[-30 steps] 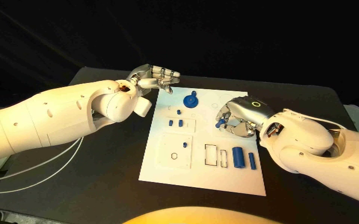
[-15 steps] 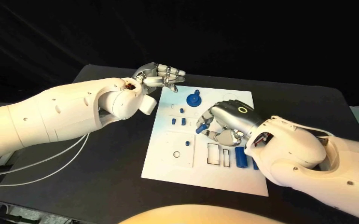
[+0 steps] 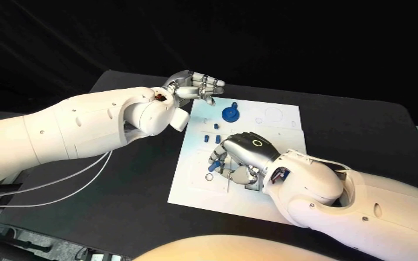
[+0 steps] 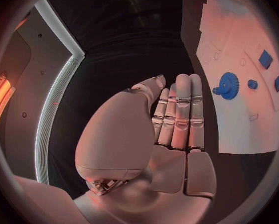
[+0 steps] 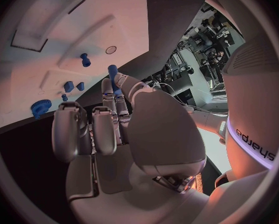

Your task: Assemble the parts on the task board

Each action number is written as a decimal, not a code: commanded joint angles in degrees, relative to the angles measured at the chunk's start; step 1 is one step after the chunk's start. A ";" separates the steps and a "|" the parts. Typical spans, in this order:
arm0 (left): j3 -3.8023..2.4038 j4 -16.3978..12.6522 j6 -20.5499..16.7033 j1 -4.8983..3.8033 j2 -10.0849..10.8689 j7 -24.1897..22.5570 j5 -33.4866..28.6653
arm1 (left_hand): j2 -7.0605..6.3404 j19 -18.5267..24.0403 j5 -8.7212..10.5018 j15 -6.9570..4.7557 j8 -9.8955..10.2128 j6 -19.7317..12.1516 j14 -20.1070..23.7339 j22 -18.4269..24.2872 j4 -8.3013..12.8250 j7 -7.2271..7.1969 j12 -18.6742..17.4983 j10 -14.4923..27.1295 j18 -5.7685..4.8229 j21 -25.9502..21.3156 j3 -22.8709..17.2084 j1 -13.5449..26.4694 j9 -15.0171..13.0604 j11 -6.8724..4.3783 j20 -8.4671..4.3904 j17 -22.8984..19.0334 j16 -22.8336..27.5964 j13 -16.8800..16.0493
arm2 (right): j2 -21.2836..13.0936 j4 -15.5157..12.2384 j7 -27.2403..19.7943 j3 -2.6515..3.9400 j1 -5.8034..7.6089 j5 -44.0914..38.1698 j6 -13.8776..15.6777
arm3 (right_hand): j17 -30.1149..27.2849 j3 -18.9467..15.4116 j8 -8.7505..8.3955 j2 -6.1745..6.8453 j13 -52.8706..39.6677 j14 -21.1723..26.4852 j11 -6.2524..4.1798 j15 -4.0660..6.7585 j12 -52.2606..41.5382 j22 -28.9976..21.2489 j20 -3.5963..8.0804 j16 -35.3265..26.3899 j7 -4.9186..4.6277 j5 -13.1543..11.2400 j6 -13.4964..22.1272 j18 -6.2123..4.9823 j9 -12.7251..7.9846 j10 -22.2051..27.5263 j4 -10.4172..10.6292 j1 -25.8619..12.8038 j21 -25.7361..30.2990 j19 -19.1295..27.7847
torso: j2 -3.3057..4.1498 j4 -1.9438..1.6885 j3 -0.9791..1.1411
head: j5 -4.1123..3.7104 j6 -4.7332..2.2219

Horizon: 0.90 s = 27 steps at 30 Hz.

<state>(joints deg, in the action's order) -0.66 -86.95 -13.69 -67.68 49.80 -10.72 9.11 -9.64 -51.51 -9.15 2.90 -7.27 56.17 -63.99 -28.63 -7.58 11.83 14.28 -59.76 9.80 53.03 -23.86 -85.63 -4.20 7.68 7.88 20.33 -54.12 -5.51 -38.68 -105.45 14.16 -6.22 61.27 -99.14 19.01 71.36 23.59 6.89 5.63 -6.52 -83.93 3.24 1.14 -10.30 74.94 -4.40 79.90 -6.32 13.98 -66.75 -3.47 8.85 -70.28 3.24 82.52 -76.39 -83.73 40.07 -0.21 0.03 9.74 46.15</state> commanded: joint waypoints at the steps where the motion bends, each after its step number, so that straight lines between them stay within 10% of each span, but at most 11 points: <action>1: -0.04 -0.08 1.12 -0.05 -0.17 -0.21 -0.06 | 0.61 0.01 -0.07 -0.01 0.05 -0.40 0.19 0.06 0.48 0.08 0.25 0.58 0.78 -0.21 0.02 0.19 0.08 0.01 0.16 -0.05 0.28 0.08 | 0.92 1.40 -1.32 -0.09 -0.62 0.08 -1.32 | -0.04 0.41 0.59 0.22 -0.05 -2.56 -0.35 0.36 0.02 10.27 -0.07 -0.19 -0.45 0.19 -0.06 0.66 1.32 -0.52 -0.08 -0.52 0.28 -1.04 | 0.01 0.06 0.12 | 0.26 0.23; 27: -0.04 -0.25 1.01 -0.09 0.04 -0.06 -0.06 | 0.61 0.01 -0.07 -0.01 0.05 -0.40 0.19 0.06 0.48 0.08 0.25 0.58 0.78 -0.21 0.02 0.19 0.08 0.01 0.16 -0.05 0.28 0.08 | 2.67 4.01 -0.30 -0.43 -1.61 -1.51 -4.91 | 0.06 0.48 0.61 0.35 -0.08 -2.58 -0.33 0.34 0.10 10.31 -0.09 -0.13 -0.47 0.08 -0.03 0.66 1.37 -0.55 -0.23 -0.71 0.26 -1.04 | 0.01 0.09 0.09 | 0.84 1.10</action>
<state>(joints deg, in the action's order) -0.67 -87.04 -13.56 -67.70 49.86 -10.60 9.11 -9.64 -51.51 -9.15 2.90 -7.27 56.17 -63.99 -28.64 -7.58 11.83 14.28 -59.76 9.81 53.03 -23.86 -85.63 -4.20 7.68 7.88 20.34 -54.12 -5.51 -36.12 -101.59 13.36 -6.60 59.72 -99.60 16.21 71.37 23.73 7.34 6.07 -6.58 -83.93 3.48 1.14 -10.16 74.93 -4.40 79.90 -6.57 13.94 -66.51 -3.47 9.13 -70.54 3.06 82.01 -76.39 -83.72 40.09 -0.12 0.13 10.51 47.17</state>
